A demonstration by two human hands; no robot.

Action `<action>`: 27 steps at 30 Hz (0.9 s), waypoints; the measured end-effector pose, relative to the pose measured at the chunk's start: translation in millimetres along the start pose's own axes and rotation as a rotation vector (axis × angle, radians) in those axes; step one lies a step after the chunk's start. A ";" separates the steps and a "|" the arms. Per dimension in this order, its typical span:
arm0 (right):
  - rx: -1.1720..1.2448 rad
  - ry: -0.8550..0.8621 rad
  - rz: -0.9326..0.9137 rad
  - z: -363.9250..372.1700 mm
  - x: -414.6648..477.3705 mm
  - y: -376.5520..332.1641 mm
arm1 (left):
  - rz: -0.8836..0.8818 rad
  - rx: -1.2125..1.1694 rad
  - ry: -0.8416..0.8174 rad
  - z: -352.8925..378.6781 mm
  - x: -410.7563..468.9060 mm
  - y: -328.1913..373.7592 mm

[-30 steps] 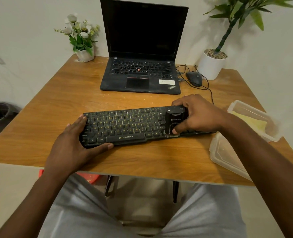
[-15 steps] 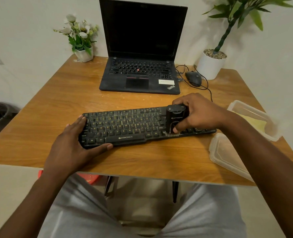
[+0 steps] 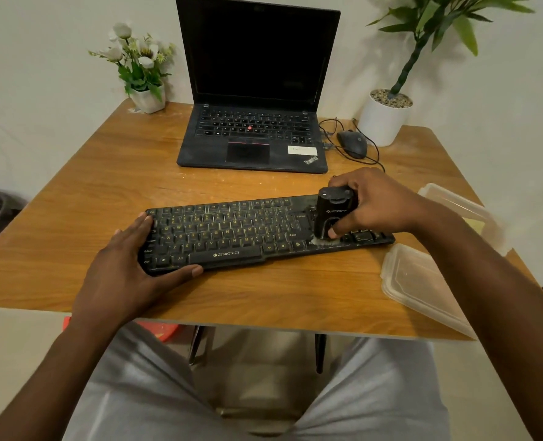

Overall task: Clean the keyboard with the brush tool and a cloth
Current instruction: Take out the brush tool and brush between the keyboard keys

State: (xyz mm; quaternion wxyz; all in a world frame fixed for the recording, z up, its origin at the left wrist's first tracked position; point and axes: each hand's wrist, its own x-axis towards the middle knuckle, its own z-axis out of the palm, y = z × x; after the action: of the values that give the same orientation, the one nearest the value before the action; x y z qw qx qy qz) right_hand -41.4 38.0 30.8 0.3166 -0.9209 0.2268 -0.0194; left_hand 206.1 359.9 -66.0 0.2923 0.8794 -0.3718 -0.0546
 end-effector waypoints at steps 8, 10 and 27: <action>-0.011 -0.030 -0.039 7.3 8.7 -12.0 | -0.011 -0.004 0.000 0.4 0.6 -1.3; 0.011 -0.025 -0.055 13.3 10.7 -16.0 | -0.015 -0.008 -0.001 0.4 0.3 -0.3; -0.030 -0.007 -0.027 10.0 11.2 -15.9 | -0.006 -0.004 -0.002 2.2 2.1 -3.5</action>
State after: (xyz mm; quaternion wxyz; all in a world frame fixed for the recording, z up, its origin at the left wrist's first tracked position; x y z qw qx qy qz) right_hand -23.2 49.9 31.0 0.3033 -0.9286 0.2132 -0.0171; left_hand 209.1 359.4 -69.5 0.2937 0.8799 -0.3691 -0.0569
